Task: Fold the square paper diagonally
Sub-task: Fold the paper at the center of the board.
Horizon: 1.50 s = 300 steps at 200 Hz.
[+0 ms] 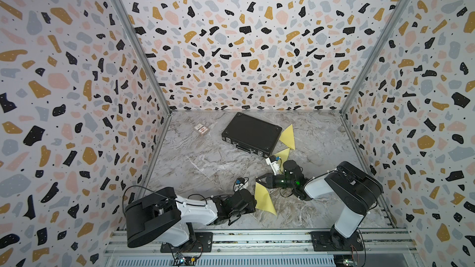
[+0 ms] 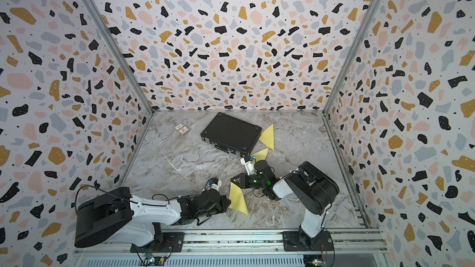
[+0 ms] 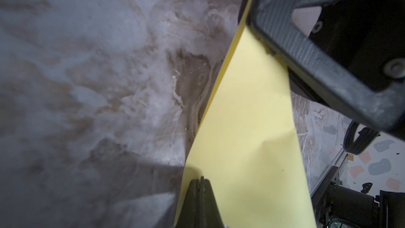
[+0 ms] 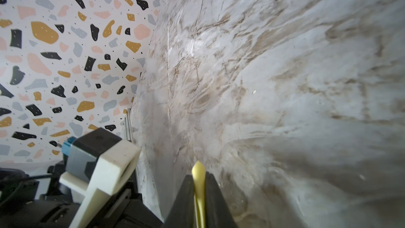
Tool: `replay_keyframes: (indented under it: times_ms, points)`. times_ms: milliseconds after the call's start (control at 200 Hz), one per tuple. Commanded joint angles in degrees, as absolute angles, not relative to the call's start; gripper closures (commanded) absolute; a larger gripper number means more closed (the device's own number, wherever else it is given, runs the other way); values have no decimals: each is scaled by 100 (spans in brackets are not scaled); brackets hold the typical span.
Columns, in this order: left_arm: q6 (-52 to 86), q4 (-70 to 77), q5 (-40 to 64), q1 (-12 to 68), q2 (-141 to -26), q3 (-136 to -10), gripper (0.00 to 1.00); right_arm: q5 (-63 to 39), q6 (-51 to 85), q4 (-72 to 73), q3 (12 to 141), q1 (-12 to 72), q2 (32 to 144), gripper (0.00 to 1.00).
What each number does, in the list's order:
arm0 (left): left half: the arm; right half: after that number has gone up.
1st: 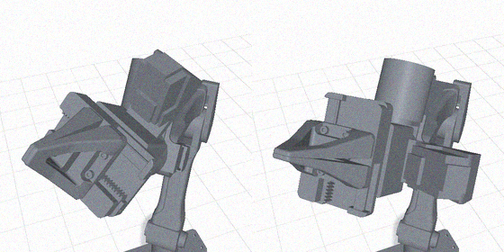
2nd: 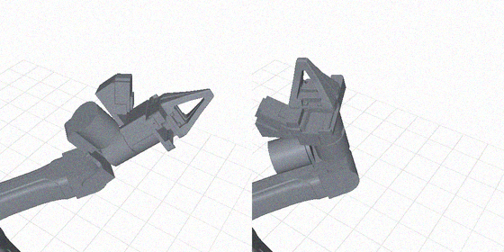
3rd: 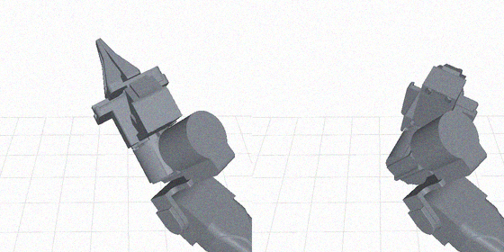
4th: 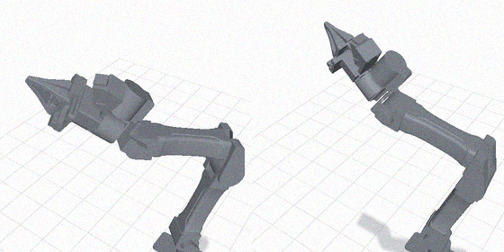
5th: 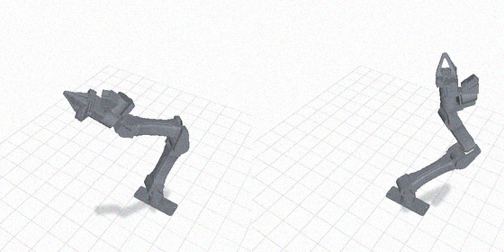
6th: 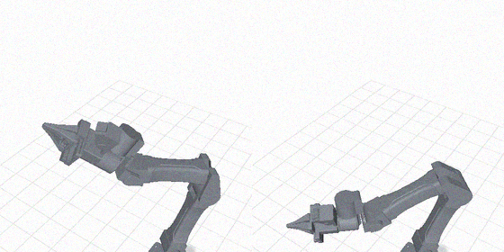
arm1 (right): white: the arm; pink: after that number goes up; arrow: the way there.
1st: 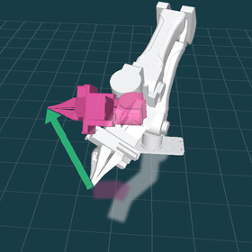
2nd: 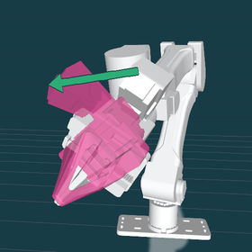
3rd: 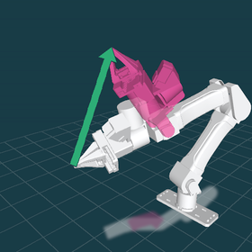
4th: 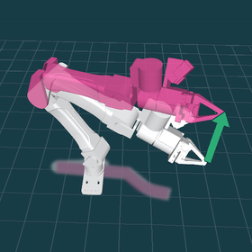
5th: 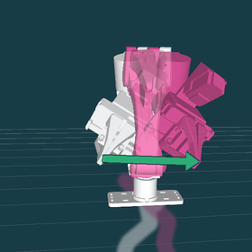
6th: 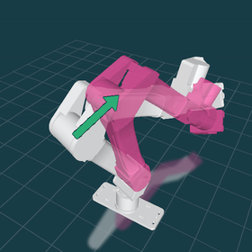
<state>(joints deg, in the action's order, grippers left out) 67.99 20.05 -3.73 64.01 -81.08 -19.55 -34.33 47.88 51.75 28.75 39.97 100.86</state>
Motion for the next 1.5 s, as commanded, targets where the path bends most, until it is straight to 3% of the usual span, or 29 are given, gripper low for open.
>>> replay_keyframes:
  times_ms: [0,110,175,245,821,971,1312,1497]
  points:
    - [6724,66,-220,6469,-8440,-1571,100,-3498,4764,5064,3097,3973,10075,100]
    - [6724,37,-244,6469,-8434,-1582,100,-3435,4749,4619,3176,3964,9906,100]
    - [6724,44,-255,6473,-8437,-1582,100,-3272,4675,4035,3198,3965,9701,82]
    - [6724,44,-271,6474,-8451,-1582,100,-3113,4598,3336,3204,3964,9470,74]
    - [6695,-52,-385,6482,-8547,-1625,100,-3165,5300,2225,2145,4147,8122,67]
    - [6719,-1,-383,6481,-8604,-1617,100,-3171,5857,2392,2071,4324,8213,64]
    - [6732,44,-377,6484,-8596,-1573,100,-2658,6258,2287,1934,4464,8146,66]
    - [6732,70,-375,6483,-8622,-1589,100,-2817,6405,2677,1898,4460,8192,86]
